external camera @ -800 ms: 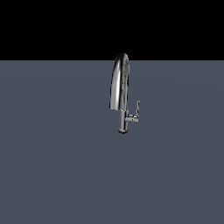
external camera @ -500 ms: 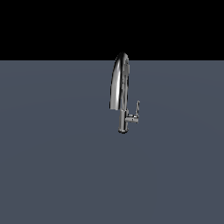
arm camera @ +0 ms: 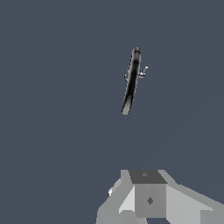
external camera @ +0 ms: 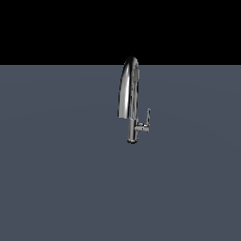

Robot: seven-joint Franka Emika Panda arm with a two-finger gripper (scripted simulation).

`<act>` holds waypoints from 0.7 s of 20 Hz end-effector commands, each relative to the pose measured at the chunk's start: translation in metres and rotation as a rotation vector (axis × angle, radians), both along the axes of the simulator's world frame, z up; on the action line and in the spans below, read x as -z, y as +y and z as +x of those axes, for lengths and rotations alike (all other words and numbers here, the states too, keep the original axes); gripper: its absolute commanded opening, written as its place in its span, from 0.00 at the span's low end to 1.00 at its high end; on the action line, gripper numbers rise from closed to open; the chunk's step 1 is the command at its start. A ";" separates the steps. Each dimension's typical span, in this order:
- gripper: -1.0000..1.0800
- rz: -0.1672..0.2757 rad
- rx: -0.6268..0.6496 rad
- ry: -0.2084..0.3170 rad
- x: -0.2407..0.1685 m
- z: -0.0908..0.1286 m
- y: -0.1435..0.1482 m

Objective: Turn on the faucet by rotating a designated handle.

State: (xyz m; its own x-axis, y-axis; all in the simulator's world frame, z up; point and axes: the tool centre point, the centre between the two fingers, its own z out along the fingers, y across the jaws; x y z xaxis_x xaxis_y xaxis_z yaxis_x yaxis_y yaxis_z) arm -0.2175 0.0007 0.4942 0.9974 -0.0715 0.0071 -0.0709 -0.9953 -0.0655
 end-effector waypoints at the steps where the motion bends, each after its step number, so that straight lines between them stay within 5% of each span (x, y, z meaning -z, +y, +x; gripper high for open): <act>1: 0.00 0.028 0.027 0.022 0.002 0.010 -0.002; 14: 0.00 0.236 0.228 0.187 0.027 0.083 -0.024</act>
